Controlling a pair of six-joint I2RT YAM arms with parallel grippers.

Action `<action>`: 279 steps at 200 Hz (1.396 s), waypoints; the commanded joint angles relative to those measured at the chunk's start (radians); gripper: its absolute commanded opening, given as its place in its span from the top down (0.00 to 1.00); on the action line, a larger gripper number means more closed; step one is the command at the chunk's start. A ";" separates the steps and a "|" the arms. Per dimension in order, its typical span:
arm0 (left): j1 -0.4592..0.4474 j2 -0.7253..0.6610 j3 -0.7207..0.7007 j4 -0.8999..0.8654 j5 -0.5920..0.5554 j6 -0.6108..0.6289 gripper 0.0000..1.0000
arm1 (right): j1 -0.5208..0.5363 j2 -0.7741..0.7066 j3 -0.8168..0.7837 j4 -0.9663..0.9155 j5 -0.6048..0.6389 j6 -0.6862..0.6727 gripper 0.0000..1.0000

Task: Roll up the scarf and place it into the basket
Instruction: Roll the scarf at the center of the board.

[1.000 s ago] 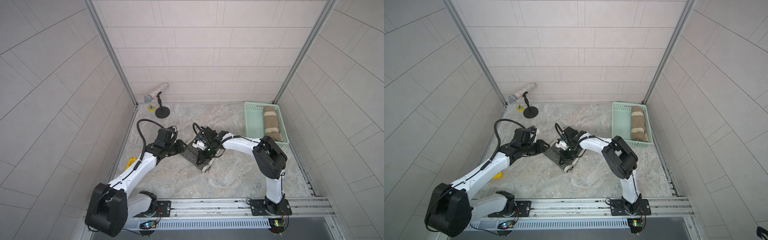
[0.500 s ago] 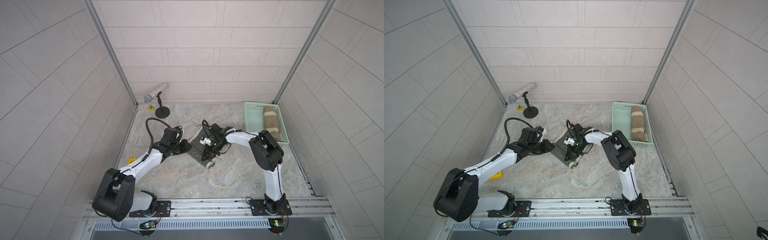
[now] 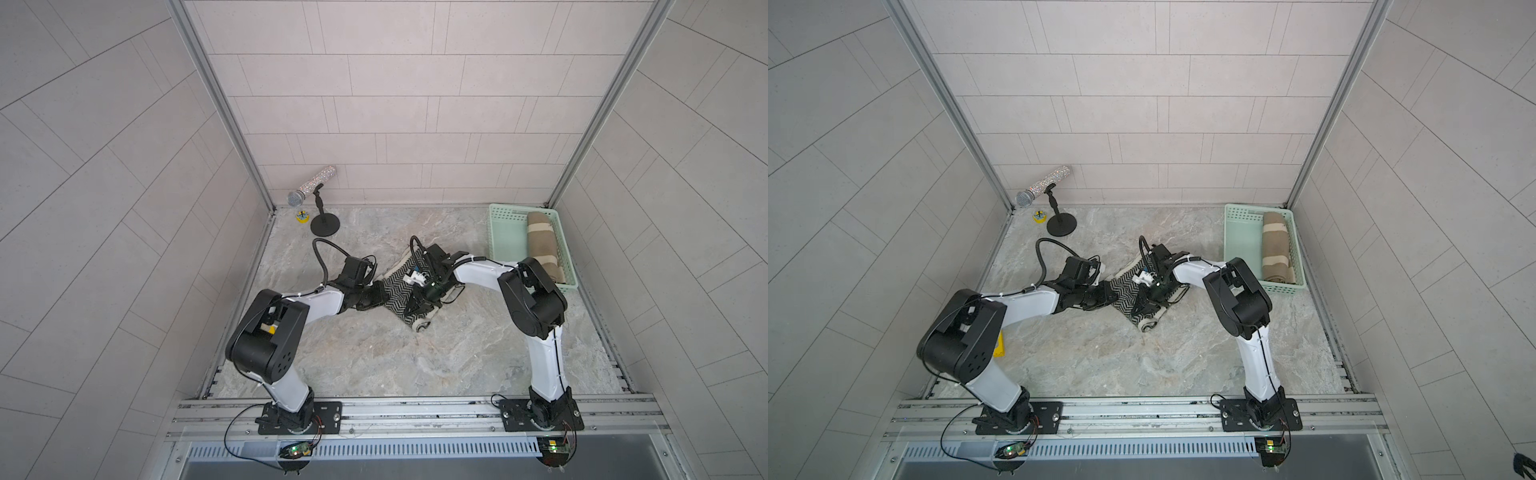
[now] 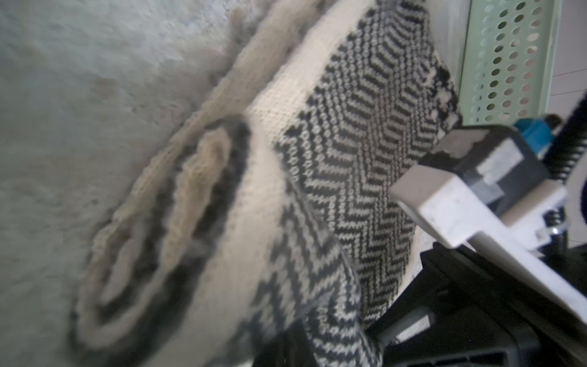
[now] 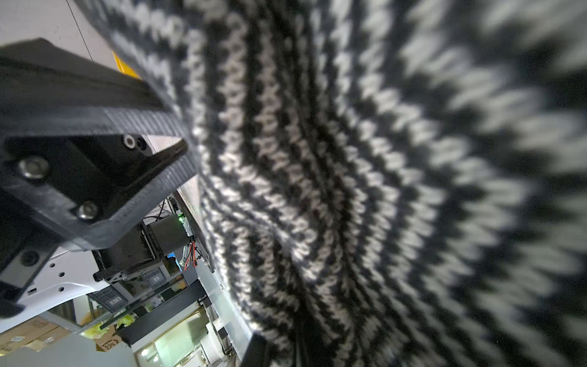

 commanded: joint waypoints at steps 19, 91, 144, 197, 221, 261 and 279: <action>-0.003 0.061 0.068 -0.022 -0.018 -0.032 0.93 | 0.050 -0.132 -0.041 -0.072 0.319 -0.031 0.64; -0.005 0.042 0.080 -0.046 -0.002 -0.027 0.93 | 0.387 -0.274 -0.054 -0.145 1.245 -0.084 0.36; -0.003 0.038 0.078 -0.046 0.003 -0.033 0.93 | 0.483 -0.190 -0.053 -0.040 1.430 -0.133 0.34; -0.004 0.045 0.083 -0.044 0.002 -0.039 0.93 | 0.516 -0.145 -0.060 0.047 1.419 -0.178 0.35; -0.004 0.044 0.084 -0.042 0.000 -0.041 0.93 | 0.536 -0.167 -0.072 0.066 1.410 -0.189 0.34; -0.003 0.044 0.091 -0.044 0.001 -0.044 0.93 | 0.549 -0.229 -0.142 0.143 1.421 -0.237 0.31; -0.004 0.040 0.091 -0.041 0.002 -0.047 0.93 | 0.541 -0.212 -0.143 0.149 1.405 -0.245 0.32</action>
